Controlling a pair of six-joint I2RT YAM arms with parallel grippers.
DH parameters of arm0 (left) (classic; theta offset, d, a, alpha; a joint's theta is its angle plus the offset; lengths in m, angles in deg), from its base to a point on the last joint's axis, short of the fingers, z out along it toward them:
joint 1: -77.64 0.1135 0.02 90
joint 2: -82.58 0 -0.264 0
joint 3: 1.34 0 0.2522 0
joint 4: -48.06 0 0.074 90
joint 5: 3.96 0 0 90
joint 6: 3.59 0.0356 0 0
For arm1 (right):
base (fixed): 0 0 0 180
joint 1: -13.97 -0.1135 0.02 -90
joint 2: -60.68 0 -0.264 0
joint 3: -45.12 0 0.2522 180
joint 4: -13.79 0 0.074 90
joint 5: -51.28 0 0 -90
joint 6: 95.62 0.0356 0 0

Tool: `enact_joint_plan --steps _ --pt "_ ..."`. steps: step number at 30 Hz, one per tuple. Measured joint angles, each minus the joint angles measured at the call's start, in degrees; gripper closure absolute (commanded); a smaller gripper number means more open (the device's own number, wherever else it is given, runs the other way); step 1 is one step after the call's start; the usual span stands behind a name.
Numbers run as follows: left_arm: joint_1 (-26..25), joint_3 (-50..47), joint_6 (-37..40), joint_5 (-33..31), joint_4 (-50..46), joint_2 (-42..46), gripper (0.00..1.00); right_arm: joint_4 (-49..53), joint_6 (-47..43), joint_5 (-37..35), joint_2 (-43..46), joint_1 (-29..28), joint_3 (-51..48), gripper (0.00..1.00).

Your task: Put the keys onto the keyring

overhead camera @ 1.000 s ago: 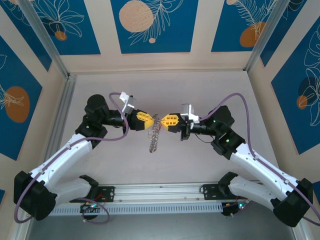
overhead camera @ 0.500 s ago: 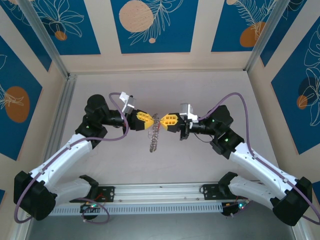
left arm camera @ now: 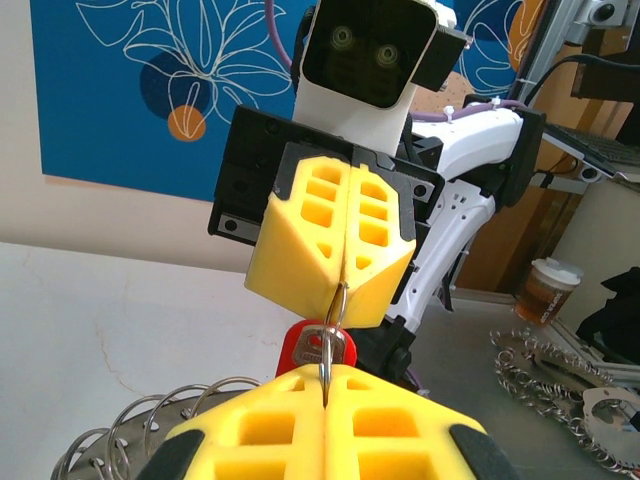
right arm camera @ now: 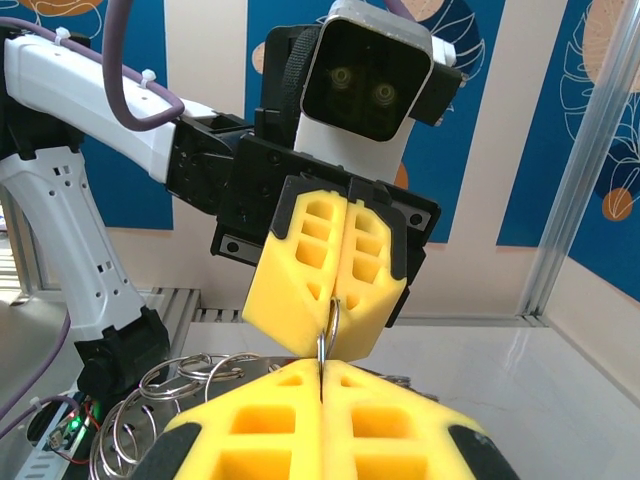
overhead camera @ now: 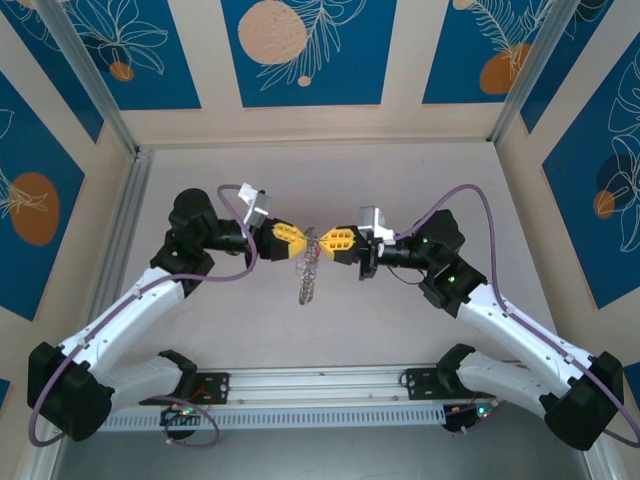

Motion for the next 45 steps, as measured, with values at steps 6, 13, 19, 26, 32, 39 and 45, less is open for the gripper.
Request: enact_joint_plan --steps 6,13,19,26,32,39,45 --pt "0.1 0.0 0.0 0.0 0.0 0.0 1.00 0.0 0.3 0.5 -0.9 -0.1 0.0 1.00" --pt "0.1 0.0 0.0 0.0 0.0 0.0 1.00 0.3 -0.2 -0.2 -0.7 -0.8 0.0 1.00" --pt "0.1 0.0 0.0 0.0 0.0 0.1 1.00 1.6 -2.2 -3.0 0.1 -2.5 0.0 1.00" --pt "0.1 0.0 0.0 0.0 -0.5 0.1 1.00 3.3 -5.8 -7.5 1.4 -4.9 0.0 1.00" --pt "0.1 0.0 0.0 0.0 -1.3 0.1 1.00 4.6 -10.0 -12.4 1.9 -8.1 0.0 1.00" --pt "0.1 0.0 0.0 0.0 -1.4 0.1 1.00 5.7 -14.2 -17.6 2.5 -10.9 0.0 1.00" --pt "0.1 0.0 0.0 0.0 -1.3 0.2 1.00 6.3 -17.6 -22.4 2.8 -13.4 -0.2 1.00"
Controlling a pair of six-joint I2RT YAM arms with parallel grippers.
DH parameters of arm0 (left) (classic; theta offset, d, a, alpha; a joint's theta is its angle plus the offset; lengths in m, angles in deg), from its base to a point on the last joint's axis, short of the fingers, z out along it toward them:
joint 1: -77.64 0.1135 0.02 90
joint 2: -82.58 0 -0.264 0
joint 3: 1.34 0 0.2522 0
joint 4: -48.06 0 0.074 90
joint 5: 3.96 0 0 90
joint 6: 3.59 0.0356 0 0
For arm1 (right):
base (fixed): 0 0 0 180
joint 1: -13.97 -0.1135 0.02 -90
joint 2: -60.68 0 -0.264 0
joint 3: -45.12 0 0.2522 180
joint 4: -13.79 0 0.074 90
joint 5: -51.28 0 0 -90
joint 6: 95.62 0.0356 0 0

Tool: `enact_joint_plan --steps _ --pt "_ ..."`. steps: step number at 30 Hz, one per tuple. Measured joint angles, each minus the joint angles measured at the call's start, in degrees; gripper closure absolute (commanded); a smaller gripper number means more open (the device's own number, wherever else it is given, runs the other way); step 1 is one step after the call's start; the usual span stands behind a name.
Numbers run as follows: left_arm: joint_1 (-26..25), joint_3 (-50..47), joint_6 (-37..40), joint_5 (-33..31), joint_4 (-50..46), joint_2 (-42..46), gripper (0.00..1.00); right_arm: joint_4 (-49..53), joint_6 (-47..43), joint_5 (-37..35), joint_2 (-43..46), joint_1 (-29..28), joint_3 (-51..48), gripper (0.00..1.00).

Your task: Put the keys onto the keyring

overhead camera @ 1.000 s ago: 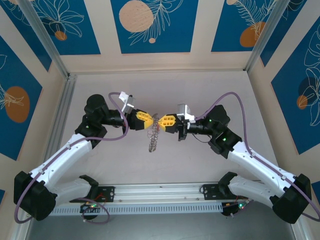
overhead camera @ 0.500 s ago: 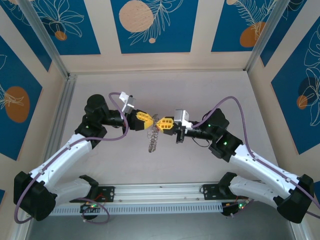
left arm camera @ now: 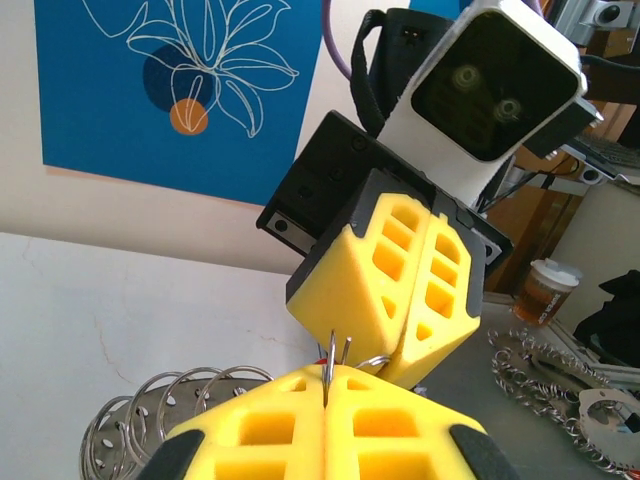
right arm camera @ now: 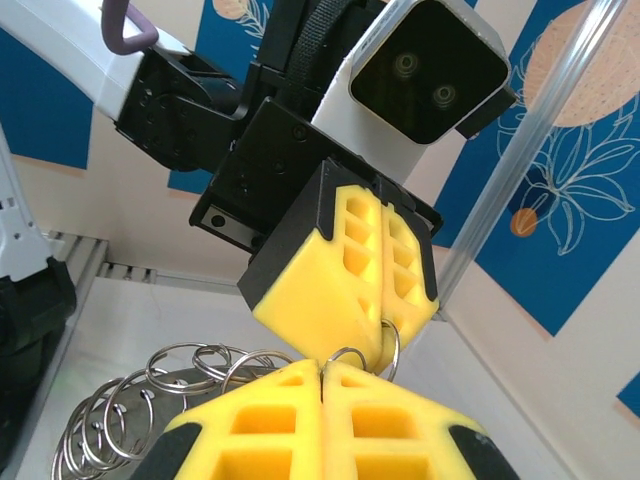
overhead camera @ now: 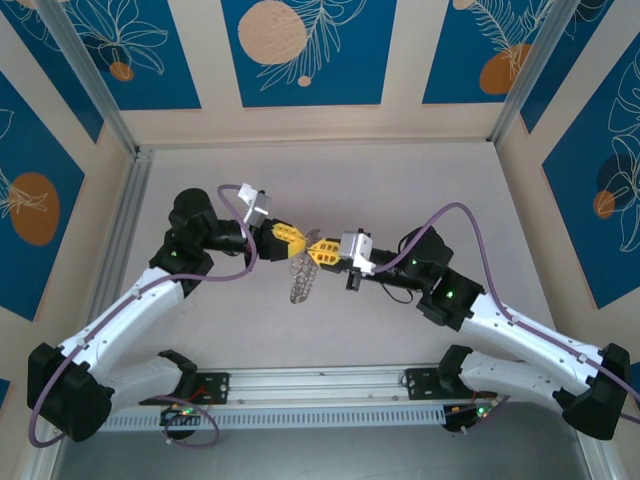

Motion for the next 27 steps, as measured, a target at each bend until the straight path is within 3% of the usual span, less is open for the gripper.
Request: enact_joint_plan --steps 5,15,27 --pt "0.0 0.0 -0.7 0.0 0.3 0.4 1.00 0.0 -2.7 -4.5 0.3 -2.5 -0.2 0.98" --pt "0.0 -0.3 -3.8 -0.1 4.2 0.9 1.00 0.8 -2.7 -7.4 1.7 -3.7 -1.5 0.66" --pt "-0.5 -3.0 -9.6 -0.3 13.4 3.1 1.00 3.1 5.4 -4.3 7.4 -1.3 -0.8 0.66"
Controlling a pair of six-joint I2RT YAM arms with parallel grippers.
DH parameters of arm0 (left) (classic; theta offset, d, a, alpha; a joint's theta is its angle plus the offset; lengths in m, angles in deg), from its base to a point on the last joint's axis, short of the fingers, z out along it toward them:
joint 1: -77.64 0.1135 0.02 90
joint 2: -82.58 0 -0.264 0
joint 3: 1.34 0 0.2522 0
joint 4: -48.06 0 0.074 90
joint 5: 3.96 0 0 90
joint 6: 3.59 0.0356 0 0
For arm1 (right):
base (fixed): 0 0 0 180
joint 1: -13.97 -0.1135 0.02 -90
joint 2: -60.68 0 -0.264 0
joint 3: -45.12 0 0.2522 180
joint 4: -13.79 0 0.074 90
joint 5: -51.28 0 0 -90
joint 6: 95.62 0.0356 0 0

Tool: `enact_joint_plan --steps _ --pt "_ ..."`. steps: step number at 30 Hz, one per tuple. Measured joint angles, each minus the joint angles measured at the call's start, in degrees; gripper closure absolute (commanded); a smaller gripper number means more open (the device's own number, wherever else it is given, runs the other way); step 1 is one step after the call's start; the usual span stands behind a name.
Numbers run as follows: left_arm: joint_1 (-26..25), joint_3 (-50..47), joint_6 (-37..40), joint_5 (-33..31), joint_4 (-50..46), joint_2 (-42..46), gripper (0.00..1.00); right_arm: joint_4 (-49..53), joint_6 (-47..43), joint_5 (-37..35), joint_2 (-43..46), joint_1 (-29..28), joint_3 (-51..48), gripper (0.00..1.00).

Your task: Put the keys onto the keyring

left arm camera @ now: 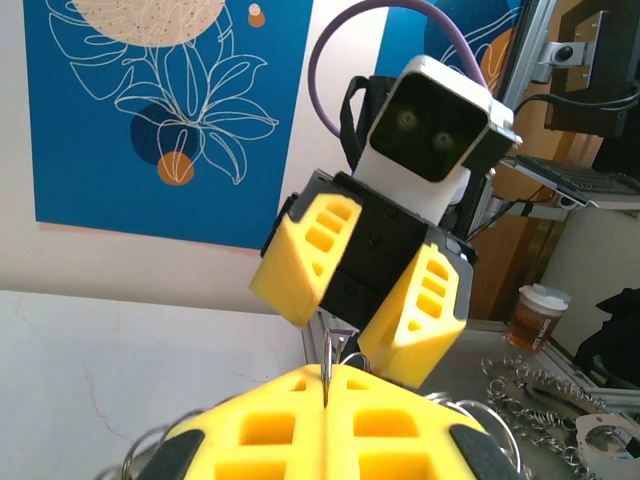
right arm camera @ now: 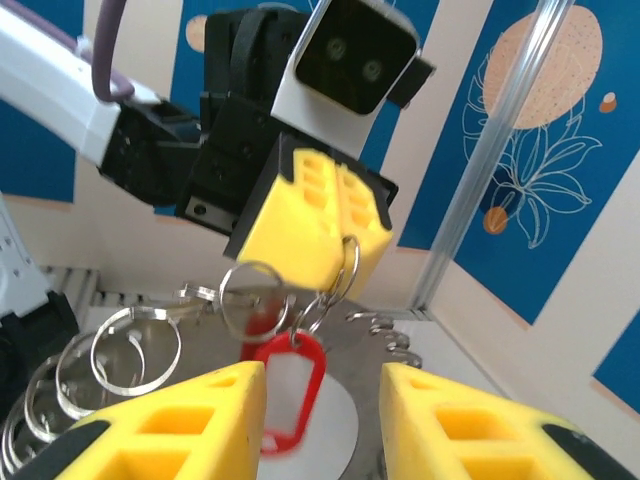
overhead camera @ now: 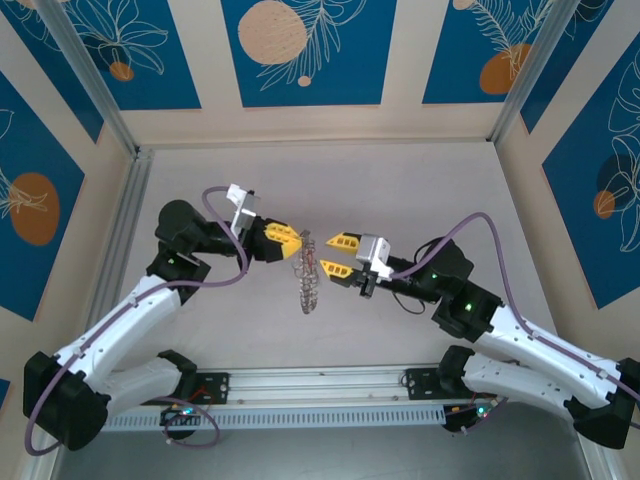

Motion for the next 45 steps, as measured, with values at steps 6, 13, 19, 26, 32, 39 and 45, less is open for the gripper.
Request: enact_joint_plan --steps 6,13,19,26,32,39,45 --pt "-1.6 -0.3 0.7 -1.0 -0.1 2.4 1.00 0.3 4.9 5.4 -2.7 1.6 6.2 0.68" --pt "-2.9 -1.9 3.0 -3.4 -1.6 4.4 1.00 0.2 9.1 10.1 -4.4 1.7 7.8 0.68" --pt "-3.1 -2.3 4.1 -4.2 -2.7 4.4 1.00 0.8 10.8 12.4 -6.1 1.7 8.0 0.70" --pt "-3.4 -2.3 4.3 -4.4 -2.7 4.5 1.00 1.9 11.5 12.4 -6.6 1.7 8.0 0.73" --pt "-3.4 -2.3 4.3 -4.4 -2.9 4.7 1.00 2.9 11.5 11.6 -7.7 1.7 8.2 0.72" --pt "-3.4 -2.3 4.4 -5.3 -3.1 4.7 1.00 3.4 11.8 11.6 -9.1 1.7 8.5 0.83" --pt "-3.4 -2.3 4.3 -5.3 -2.9 4.7 1.00 3.2 12.1 11.6 -9.3 2.2 8.5 0.87"
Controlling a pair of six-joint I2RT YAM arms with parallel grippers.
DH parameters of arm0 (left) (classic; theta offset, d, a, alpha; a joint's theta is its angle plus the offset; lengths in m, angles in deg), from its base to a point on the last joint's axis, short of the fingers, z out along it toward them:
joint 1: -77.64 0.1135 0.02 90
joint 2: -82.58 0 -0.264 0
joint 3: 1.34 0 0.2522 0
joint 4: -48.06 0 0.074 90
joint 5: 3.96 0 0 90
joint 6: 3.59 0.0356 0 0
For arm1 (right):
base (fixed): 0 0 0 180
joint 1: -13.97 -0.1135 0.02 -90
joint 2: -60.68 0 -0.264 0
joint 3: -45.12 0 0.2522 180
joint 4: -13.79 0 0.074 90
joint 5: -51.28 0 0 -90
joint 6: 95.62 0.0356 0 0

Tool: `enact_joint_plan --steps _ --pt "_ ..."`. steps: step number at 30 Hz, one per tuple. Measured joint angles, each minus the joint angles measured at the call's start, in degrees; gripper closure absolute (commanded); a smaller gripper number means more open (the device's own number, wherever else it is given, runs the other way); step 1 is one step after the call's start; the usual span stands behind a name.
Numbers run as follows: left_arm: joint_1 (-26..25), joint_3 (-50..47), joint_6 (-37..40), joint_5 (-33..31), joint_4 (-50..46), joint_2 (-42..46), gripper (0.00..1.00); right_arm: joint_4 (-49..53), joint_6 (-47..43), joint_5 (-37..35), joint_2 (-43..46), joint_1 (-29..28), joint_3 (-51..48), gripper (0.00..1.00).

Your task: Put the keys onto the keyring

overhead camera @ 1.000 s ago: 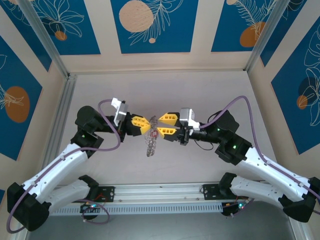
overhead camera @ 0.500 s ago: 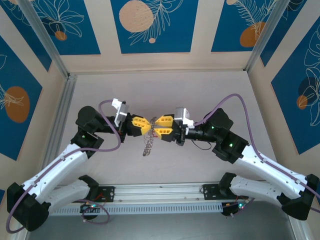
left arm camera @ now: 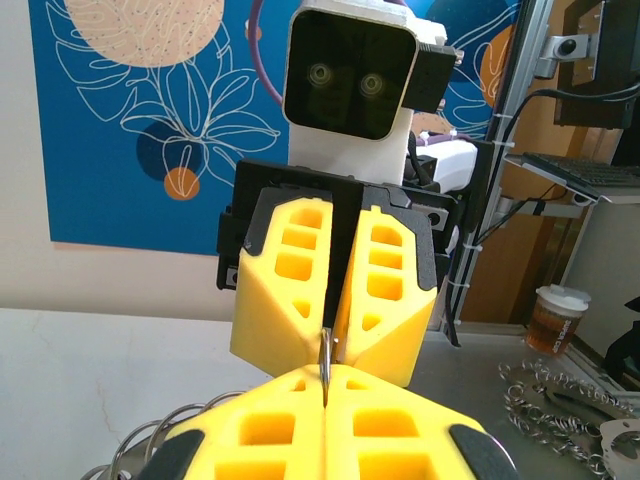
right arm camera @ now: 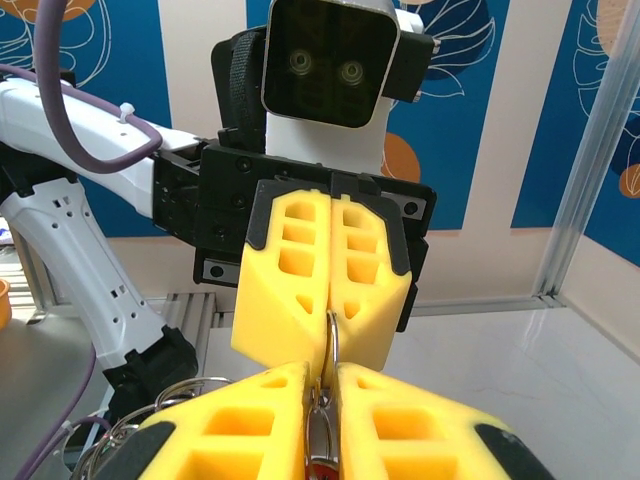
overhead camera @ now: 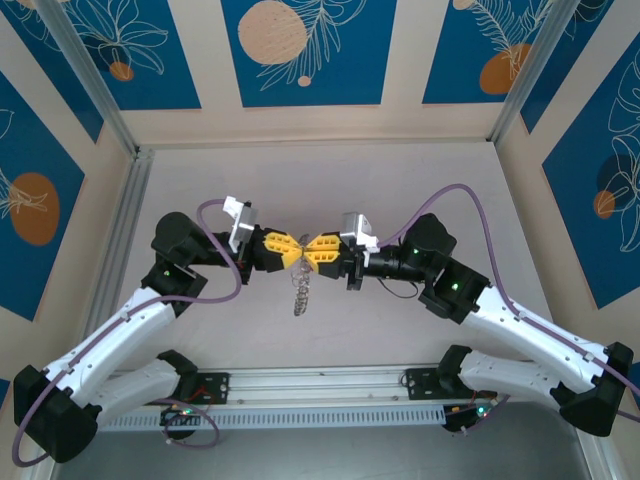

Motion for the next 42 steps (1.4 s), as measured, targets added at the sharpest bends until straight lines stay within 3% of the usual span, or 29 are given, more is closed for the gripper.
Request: enact_joint_plan --steps 4,6,12,16,18,29,42 --pt "-0.1 -1.0 -1.0 -0.3 2.6 -0.2 1.00 -0.2 0.0 0.0 -0.2 0.0 0.0 0.88" --pt "-0.3 -1.6 -2.2 -0.4 5.1 -0.9 1.00 -0.2 0.2 0.1 -0.3 0.0 0.0 1.00" --pt "-0.4 -2.0 -4.3 -1.1 9.0 -2.5 0.99 0.3 -0.3 -0.7 0.1 0.7 0.2 1.00" --pt "-1.4 -1.1 2.8 -3.9 -3.3 1.2 0.76 5.7 -2.3 -1.0 0.0 1.1 2.0 1.00" --pt "-1.6 0.4 6.4 -5.6 -10.1 3.3 0.73 8.8 -3.5 -1.1 -0.1 2.1 3.7 1.00" --pt "-1.7 9.1 19.2 -12.0 -34.1 6.6 0.69 18.7 -8.3 -1.6 -2.6 3.2 10.5 1.00" --pt "-4.0 21.2 30.1 -20.7 -53.1 0.1 0.71 28.7 -13.3 -11.0 -7.6 -2.3 16.5 1.00"
